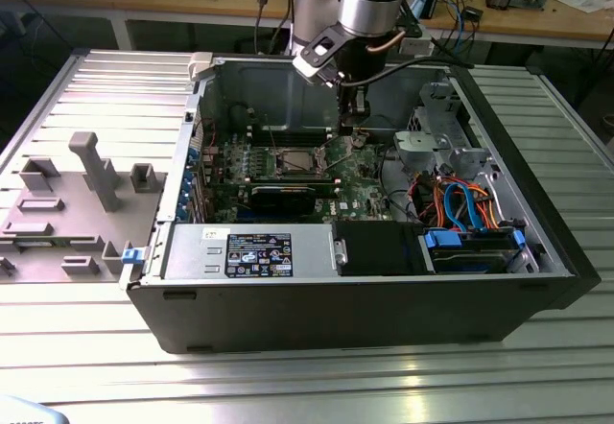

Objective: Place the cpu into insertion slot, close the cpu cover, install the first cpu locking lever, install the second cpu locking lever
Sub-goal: 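Close the cpu cover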

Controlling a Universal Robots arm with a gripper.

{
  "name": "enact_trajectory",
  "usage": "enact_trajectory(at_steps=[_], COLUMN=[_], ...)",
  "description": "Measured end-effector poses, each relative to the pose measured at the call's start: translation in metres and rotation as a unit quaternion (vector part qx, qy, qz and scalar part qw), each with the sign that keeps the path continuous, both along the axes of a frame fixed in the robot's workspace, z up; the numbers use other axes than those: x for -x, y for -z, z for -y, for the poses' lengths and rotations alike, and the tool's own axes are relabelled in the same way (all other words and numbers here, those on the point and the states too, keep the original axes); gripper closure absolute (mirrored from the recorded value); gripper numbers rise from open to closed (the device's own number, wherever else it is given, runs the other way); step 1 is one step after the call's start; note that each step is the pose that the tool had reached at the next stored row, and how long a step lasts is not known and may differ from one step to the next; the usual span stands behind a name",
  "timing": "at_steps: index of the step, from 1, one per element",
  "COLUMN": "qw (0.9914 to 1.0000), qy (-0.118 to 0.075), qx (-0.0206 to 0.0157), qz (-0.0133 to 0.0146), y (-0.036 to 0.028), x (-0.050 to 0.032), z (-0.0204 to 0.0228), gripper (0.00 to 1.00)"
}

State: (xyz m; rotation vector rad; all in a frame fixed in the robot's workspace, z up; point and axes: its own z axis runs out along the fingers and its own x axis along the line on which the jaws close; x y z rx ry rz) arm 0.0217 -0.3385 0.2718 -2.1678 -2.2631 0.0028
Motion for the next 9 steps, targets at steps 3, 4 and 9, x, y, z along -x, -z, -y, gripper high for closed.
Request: enact_trajectory(at_steps=[3,4,9], qw=[1.0,1.0,1.0], qy=[-0.001,-0.001,-0.002], qx=[0.0,-0.0001,0.0001], qz=[-0.0001,-0.0001,-0.0006], y=[0.0001,0.0002,0.0004], x=[-0.0021,-0.0029,-0.0095], z=[-0.0001,-0.0001,-0.0004], gripper=[0.89,0.89,0.89])
